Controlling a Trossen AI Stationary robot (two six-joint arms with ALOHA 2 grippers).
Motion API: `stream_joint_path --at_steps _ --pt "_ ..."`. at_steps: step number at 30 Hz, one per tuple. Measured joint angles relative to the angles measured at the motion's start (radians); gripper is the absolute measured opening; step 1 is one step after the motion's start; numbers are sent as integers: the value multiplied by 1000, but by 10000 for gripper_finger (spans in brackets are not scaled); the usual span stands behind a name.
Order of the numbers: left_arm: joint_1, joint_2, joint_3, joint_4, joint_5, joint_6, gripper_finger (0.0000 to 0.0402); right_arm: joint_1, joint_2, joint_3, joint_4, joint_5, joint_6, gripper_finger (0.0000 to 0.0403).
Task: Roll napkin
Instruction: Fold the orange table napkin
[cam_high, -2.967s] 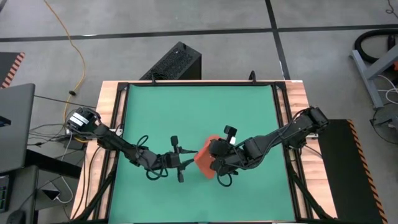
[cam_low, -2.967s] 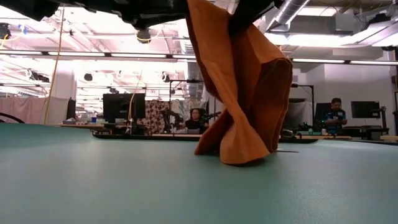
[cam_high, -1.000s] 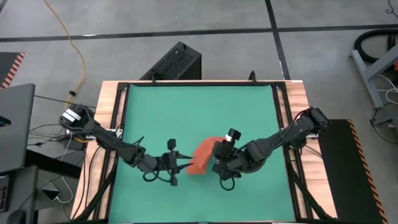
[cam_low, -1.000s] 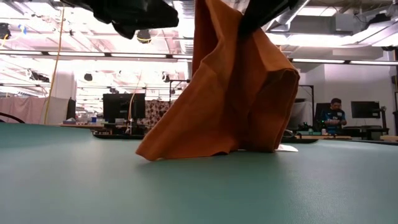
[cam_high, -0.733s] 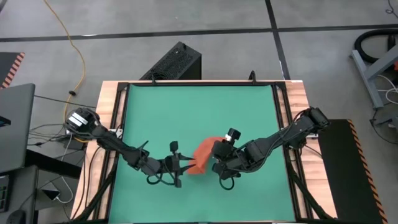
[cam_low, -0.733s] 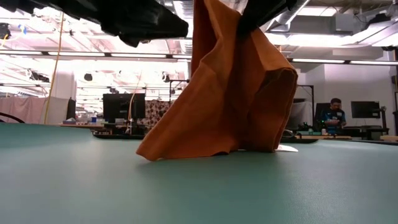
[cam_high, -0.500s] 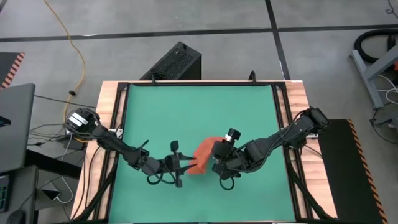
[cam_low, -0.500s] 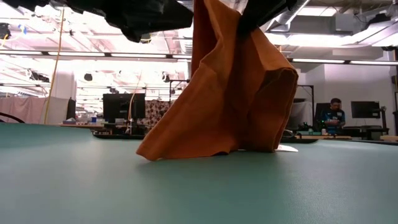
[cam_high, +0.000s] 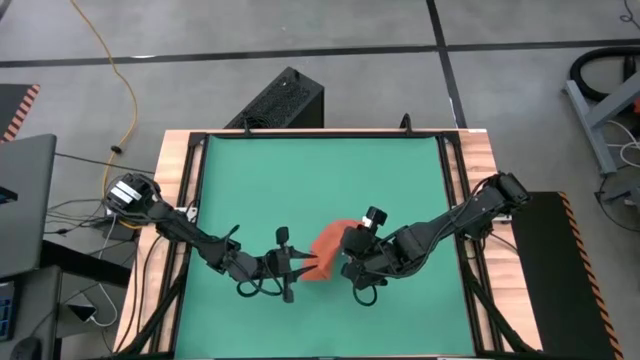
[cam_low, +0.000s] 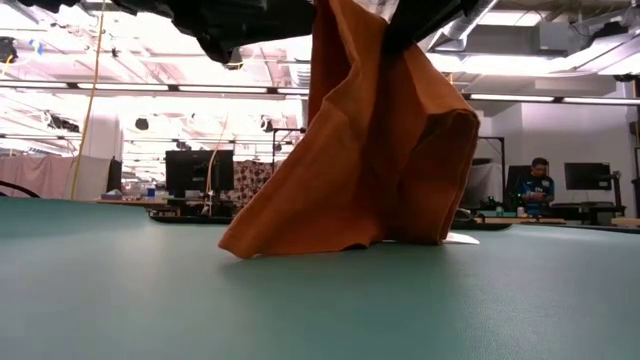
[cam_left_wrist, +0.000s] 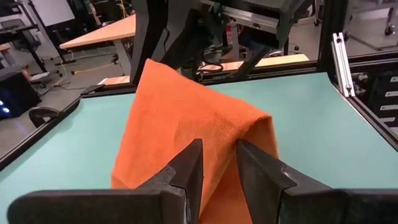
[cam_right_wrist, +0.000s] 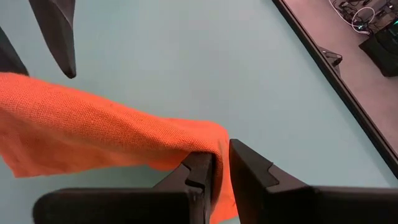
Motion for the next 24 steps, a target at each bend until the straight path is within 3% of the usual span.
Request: stream_joint_path --at_steps 11,18,24 --pt "-6 90 82 -11 -9 44 88 0 0 0 3 -7 0 74" --pt "-29 93 88 -7 -121 68 88 5 0 0 -3 -24 0 74" --pt "-23 93 88 -1 -123 61 86 5 0 0 0 -25 0 74"
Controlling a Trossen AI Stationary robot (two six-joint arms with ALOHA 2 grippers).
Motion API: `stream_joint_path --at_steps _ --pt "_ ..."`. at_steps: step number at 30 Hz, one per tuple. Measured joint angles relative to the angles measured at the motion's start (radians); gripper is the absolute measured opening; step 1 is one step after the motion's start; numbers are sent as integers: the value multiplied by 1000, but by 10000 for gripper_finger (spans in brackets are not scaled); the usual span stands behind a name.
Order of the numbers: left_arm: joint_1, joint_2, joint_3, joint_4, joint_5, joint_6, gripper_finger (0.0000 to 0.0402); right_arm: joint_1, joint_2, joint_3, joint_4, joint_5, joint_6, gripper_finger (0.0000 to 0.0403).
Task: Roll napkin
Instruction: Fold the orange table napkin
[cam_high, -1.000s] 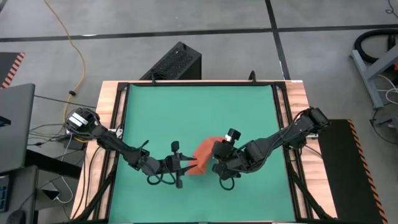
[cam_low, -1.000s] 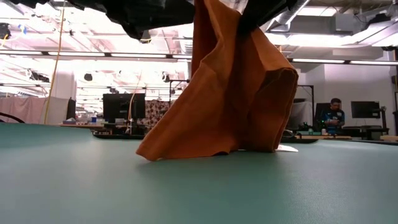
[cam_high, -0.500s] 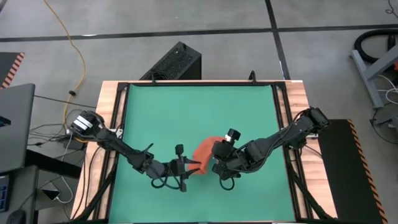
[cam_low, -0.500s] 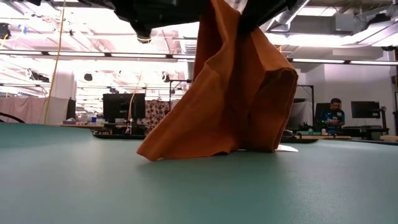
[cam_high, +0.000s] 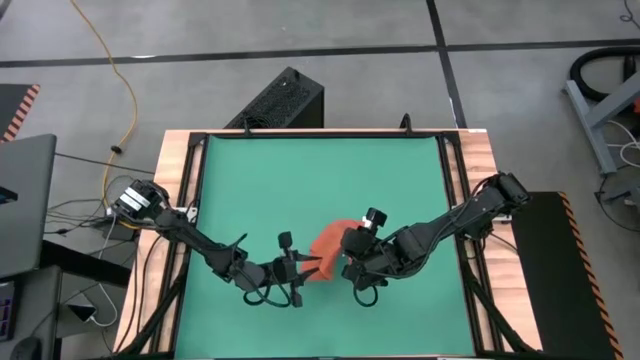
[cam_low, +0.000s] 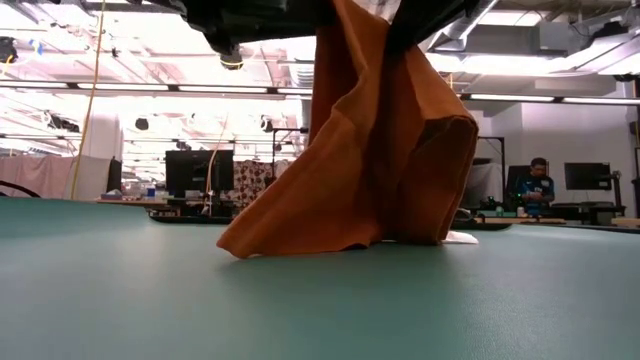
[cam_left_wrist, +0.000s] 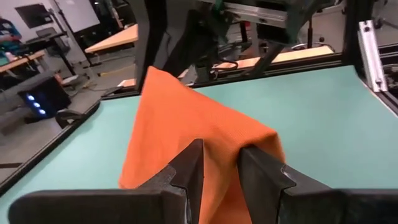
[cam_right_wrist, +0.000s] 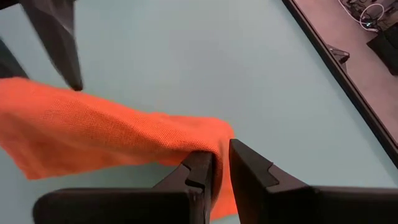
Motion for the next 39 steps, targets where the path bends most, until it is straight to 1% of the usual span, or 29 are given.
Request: stream_joint_path --at_steps 3,7,9,11,16,26,29,36,39 --pt "2 0 0 1 -19 31 66 0 0 0 5 0 0 74" --pt "1 0 0 12 -51 97 16 0 0 0 6 0 1 74" --pt "1 0 0 28 -54 125 6 0 0 0 5 0 7 74" --pt "1 0 0 42 -71 152 5 0 0 0 5 -1 8 74" --pt "-15 -10 7 55 -170 267 1 0 0 0 4 -6 8 74" --pt "-78 -13 102 35 -299 549 0 0 0 0 -1 -6 8 74" --pt "-79 -13 117 17 -327 594 0 0 0 0 -2 -6 8 74" --pt "-78 -23 119 -7 -460 687 0 12 0 0 -9 5 8 74" --pt "-78 -46 119 -44 -495 686 0 18 0 0 -36 48 8 74"
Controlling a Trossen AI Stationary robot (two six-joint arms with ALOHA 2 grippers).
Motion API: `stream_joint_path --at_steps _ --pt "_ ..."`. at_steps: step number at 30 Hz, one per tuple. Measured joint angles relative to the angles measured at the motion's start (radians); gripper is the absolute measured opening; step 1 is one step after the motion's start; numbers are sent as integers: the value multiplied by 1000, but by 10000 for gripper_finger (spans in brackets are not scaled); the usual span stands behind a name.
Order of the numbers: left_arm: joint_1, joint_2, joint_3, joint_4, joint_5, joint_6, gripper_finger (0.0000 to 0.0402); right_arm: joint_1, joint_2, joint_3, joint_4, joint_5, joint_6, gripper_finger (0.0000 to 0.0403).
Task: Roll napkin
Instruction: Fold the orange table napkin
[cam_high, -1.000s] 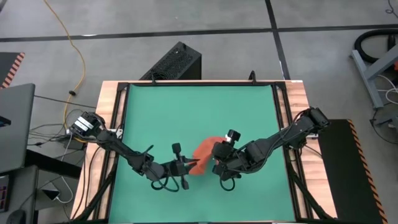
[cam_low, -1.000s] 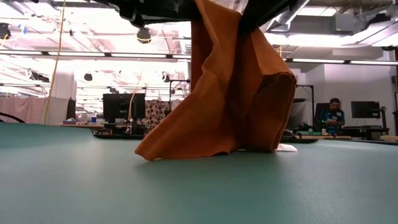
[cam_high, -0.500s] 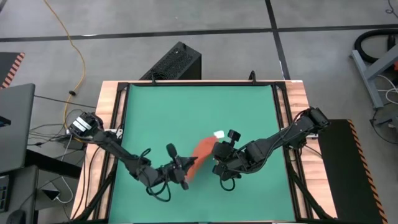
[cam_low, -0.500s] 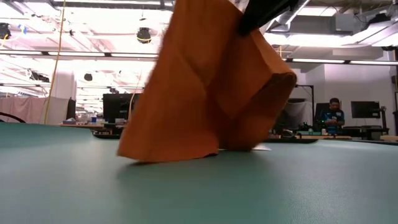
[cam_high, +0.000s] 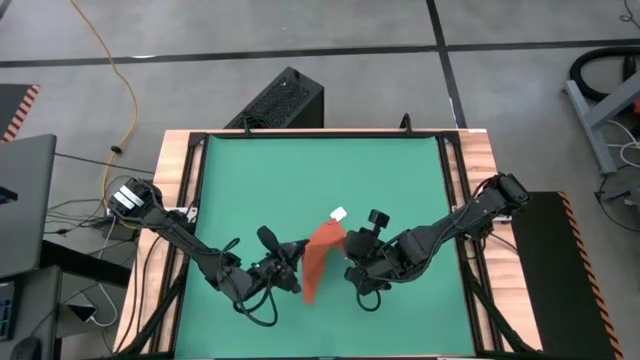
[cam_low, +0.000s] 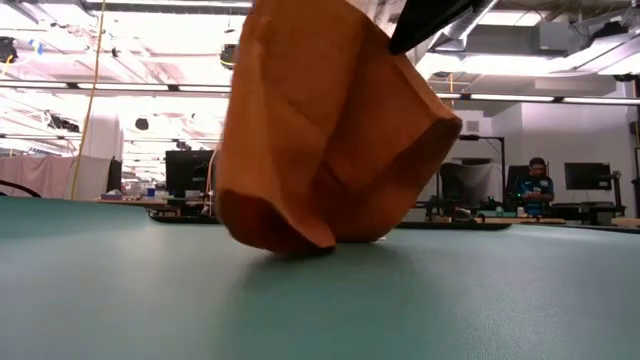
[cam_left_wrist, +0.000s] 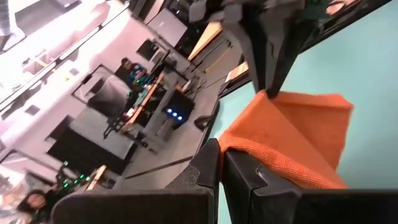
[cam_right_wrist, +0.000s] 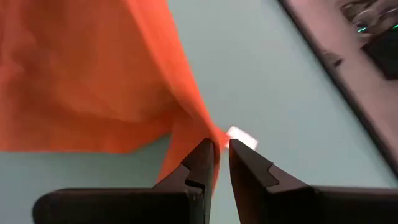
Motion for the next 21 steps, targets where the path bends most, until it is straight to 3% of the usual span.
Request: stream_joint_path --at_steps 7,11,16,21 --pt "8 -78 0 -250 2 -197 0 57 0 0 -4 173 24 74" --pt "29 -112 0 -425 108 -394 0 107 21 -37 59 218 97 74" --pt "61 -123 0 -526 160 -529 0 136 156 -76 213 213 129 74" --pt "73 -124 0 -558 175 -575 0 179 342 -64 477 213 13 74"
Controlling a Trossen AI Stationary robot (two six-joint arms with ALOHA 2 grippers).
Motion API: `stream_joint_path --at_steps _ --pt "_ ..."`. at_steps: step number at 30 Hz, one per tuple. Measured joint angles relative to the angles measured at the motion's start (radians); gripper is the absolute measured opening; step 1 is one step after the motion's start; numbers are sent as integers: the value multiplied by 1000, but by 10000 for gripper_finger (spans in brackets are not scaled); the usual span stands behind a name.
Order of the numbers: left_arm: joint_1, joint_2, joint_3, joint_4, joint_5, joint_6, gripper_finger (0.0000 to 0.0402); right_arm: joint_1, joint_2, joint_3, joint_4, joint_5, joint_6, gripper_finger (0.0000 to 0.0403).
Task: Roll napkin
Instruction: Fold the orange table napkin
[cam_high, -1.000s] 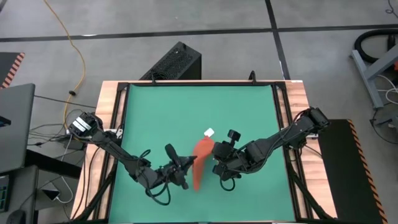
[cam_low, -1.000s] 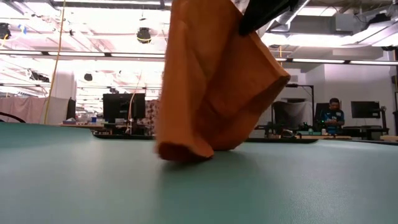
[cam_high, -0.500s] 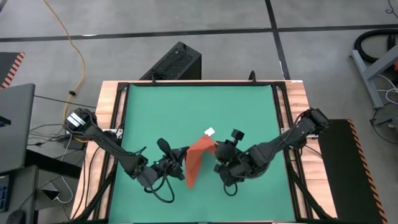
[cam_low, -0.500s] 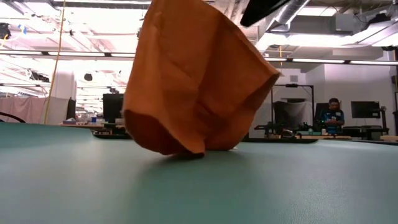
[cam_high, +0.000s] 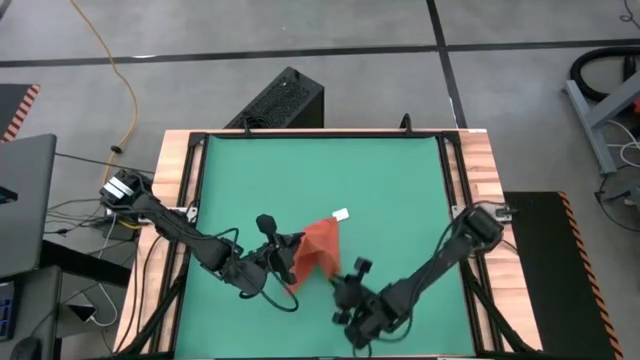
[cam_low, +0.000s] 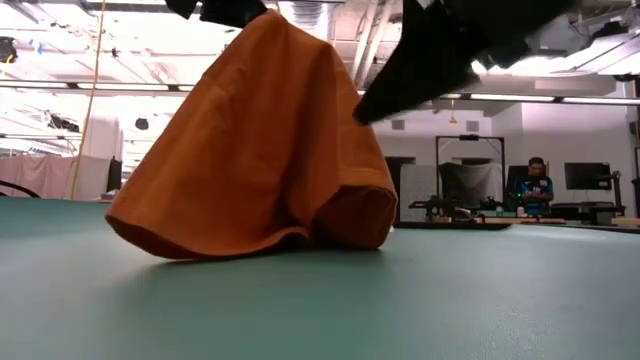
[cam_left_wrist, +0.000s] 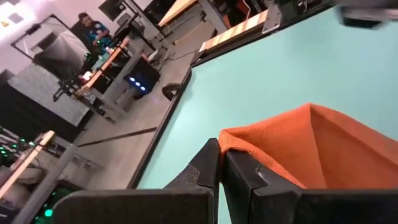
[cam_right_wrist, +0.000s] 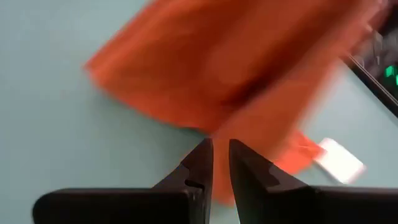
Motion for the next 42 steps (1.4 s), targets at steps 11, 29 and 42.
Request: stream_joint_path --at_steps 11,29,42 --pt "58 0 0 -77 72 -120 0 23 99 88 -111 -54 62 74" --pt "172 -22 0 -88 228 -210 0 -98 99 87 -193 -367 141 74" --pt "179 -22 0 -150 251 -250 0 -105 99 65 -137 -127 145 74"
